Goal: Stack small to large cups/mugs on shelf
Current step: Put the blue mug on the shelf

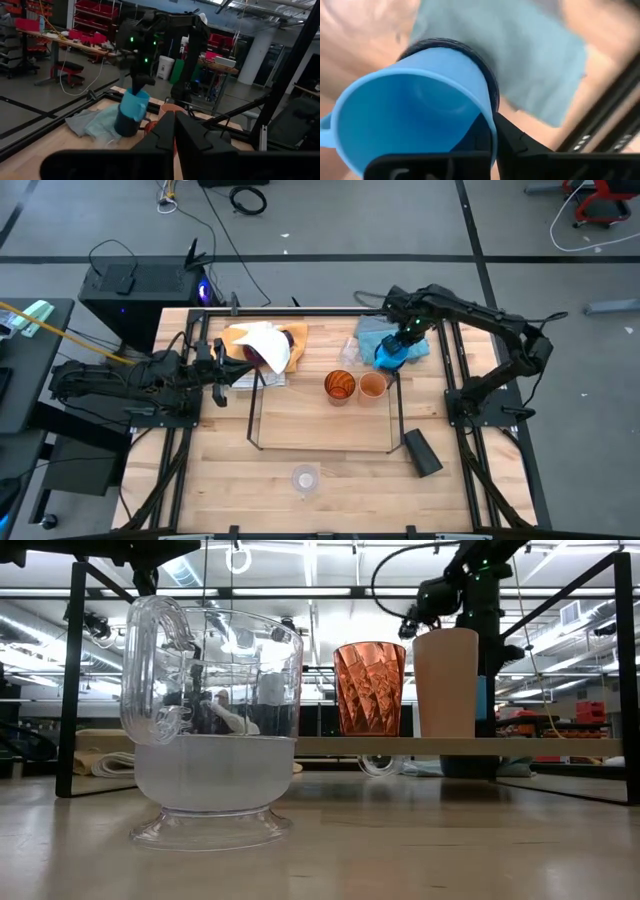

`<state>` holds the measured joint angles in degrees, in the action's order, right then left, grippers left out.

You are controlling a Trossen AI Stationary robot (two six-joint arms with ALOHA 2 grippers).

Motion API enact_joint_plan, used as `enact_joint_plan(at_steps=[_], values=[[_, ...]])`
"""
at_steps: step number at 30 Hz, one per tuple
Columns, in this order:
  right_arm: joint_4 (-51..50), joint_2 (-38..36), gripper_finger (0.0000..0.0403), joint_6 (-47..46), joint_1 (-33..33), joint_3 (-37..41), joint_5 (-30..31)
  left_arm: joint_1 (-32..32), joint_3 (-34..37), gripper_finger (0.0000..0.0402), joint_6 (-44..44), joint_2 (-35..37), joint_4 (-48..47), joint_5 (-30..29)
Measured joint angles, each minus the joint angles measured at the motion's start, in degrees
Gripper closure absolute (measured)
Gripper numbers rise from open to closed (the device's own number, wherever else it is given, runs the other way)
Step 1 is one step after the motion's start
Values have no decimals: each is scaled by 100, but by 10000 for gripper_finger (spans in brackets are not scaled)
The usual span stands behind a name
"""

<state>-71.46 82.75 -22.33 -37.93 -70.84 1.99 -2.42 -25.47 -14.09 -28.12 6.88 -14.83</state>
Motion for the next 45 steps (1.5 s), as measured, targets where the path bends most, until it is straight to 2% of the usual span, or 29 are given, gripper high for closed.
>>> enact_joint_plan(at_steps=[6,14,18,22,25,27,38,41,45], values=[[19,-452,399,-317,-169,-156,-154,0,0,392,42,0,-9,0],[18,-894,400,-760,-48,-267,-374,0,-1,373,-11,0,-9,1],[381,-950,400,-1090,169,-674,-447,-1,-2,379,-24,0,-12,2],[1245,-811,400,-1556,479,-1305,-669,-2,0,389,-22,0,-14,0],[1738,-492,400,-1836,699,-1807,-1120,-2,0,391,-22,0,-13,1],[1683,-135,400,-1867,786,-2247,-1427,-2,0,389,-19,0,-14,1],[119,2106,400,-1384,1472,-4922,-1547,-4,-1,371,-22,2,-14,2],[-332,2547,400,-1397,1591,-5301,-1630,-4,-2,375,-22,2,-16,2],[-698,2896,400,-1543,1681,-5417,-1625,-4,-1,384,-15,2,-39,2]])
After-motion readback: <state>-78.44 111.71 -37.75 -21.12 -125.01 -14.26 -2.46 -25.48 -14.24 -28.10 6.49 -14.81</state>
